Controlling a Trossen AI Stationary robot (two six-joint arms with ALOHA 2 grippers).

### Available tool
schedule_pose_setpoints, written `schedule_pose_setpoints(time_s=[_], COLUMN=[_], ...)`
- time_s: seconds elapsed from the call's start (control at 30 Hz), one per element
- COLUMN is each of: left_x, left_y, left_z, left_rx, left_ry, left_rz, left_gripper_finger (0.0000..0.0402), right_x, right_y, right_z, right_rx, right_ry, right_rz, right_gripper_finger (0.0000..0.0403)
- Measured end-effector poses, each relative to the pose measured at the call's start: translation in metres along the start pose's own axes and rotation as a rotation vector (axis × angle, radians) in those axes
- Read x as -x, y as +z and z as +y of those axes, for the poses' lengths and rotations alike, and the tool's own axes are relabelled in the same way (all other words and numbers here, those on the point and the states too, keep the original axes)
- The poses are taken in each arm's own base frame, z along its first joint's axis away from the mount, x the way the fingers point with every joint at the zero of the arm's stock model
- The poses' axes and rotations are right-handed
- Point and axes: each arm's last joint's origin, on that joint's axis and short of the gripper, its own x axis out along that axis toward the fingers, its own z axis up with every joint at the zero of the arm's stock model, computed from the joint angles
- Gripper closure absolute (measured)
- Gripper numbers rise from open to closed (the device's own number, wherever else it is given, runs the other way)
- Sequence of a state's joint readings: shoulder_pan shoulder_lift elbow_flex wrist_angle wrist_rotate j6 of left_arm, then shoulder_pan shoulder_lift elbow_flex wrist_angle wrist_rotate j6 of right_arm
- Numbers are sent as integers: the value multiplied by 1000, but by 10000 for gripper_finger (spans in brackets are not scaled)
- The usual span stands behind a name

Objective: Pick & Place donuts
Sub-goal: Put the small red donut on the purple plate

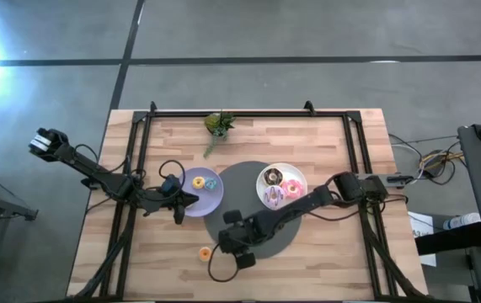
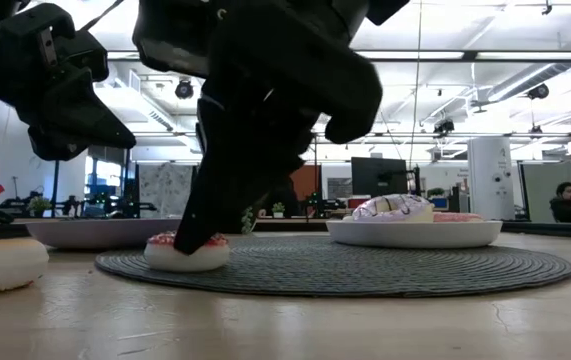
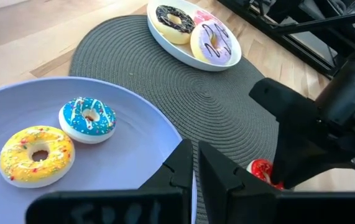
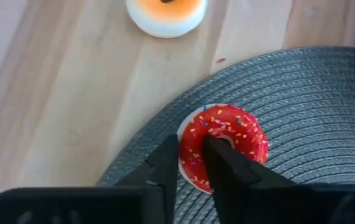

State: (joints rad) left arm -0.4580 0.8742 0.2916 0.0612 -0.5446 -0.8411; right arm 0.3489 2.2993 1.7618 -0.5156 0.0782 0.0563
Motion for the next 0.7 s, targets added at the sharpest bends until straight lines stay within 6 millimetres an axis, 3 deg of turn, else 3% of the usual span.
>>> schedule_pose_setpoints(time_s=[0.27,0.4,0.53,0.7], left_x=[2,5,11,24], left_y=[8,18,31,48], left_z=[-7,-18,-29,-42], left_rx=[23,6,-28,-61], left_ry=[-16,-38,-19,48], left_rz=[-26,-38,-15,9], left_gripper_finger=[401,401,401,401], right_x=[0,18,50,58], right_y=[0,12,36,46], right_z=[-4,-12,-31,-74], right_rx=[20,12,-20,-43], right_ry=[-79,-147,-177,-236], right_rz=[9,-22,-122,-150], right_gripper_finger=[391,393,394,394])
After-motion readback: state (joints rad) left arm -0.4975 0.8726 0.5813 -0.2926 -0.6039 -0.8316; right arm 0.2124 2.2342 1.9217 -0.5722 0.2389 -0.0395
